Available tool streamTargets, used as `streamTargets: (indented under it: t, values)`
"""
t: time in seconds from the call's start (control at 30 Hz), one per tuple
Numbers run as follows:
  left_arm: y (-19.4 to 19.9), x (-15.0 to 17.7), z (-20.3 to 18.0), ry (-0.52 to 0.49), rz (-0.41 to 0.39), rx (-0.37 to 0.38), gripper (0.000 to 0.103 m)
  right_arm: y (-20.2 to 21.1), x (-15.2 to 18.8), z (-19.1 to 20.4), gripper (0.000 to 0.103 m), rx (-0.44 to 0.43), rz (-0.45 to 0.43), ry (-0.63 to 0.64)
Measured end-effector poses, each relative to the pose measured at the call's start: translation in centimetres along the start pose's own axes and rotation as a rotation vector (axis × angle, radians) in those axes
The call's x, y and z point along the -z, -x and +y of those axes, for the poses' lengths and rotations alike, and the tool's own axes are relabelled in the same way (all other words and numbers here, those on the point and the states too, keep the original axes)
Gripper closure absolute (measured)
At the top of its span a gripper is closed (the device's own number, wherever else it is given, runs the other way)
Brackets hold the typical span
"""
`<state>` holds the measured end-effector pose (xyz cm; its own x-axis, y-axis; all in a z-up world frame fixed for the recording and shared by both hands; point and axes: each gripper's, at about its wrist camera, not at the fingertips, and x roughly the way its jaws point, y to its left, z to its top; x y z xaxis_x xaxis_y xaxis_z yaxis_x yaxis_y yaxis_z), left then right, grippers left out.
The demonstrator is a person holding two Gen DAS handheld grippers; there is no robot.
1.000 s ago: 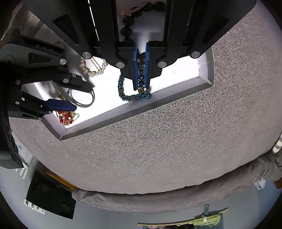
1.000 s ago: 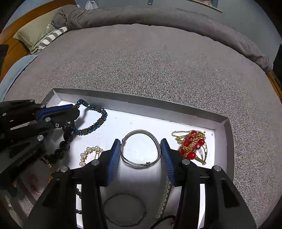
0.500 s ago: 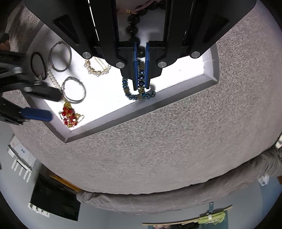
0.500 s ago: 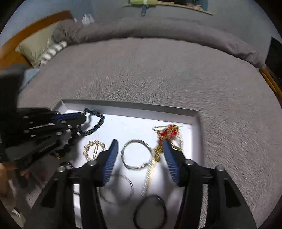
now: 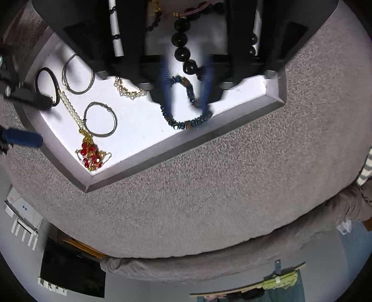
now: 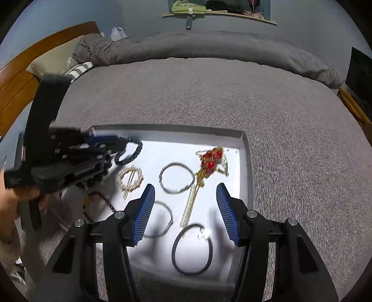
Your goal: Organize jewelry
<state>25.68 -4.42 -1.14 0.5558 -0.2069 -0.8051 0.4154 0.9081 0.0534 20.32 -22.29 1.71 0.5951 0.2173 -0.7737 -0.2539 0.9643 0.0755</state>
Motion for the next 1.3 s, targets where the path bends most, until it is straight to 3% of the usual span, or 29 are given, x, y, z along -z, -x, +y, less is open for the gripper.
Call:
streamTargets:
  t: [0.1, 0.2, 0.3, 0.47, 0.53, 0.67, 0.83, 0.97, 1.17, 1.3]
  values:
    - [0.7, -0.2, -0.2, -0.002, -0.016, 0.007, 0.064, 0.7, 1.0, 0.2, 0.045, 0.013, -0.008, 0.011]
    - [1.2, 0.0, -0.4, -0.001, -0.034, -0.016, 0.045, 1.3, 1.8, 0.0, 0.035, 0.018, -0.018, 0.005]
    - [2.0, 0.2, -0.5, 0.002, -0.055, -0.042, 0.03, 1.9, 2.4, 0.1, 0.034, 0.032, -0.027, 0.011]
    - [5.3, 1.2, -0.7, 0.024, -0.113, -0.026, 0.02, 3.5, 4.1, 0.7, 0.019, 0.018, -0.048, 0.021]
    - [8.0, 2.6, -0.9, 0.031, -0.17, -0.015, 0.007, 4.8, 5.3, 0.7, 0.011, -0.005, -0.061, 0.012]
    - [12.4, 5.0, -1.1, 0.045, -0.232, -0.065, 0.004, 6.9, 6.8, 0.5, 0.006, 0.0, -0.079, -0.024]
    - [15.6, 7.8, -1.2, 0.08, -0.186, -0.152, 0.003, 9.0, 6.7, 0.3, 0.006, 0.038, -0.083, -0.092]
    - [16.8, 9.1, -1.0, 0.151, -0.174, -0.245, 0.003, 10.2, 5.6, 0.3, 0.005, 0.121, -0.066, -0.174]
    - [16.4, 10.8, -0.6, 0.276, -0.093, -0.262, 0.003, 10.6, 5.3, 1.0, 0.005, 0.123, -0.056, -0.194]
    - [15.6, 11.6, -1.3, 0.278, -0.04, -0.245, 0.003, 10.4, 5.6, 1.8, 0.005, 0.152, -0.024, -0.178]
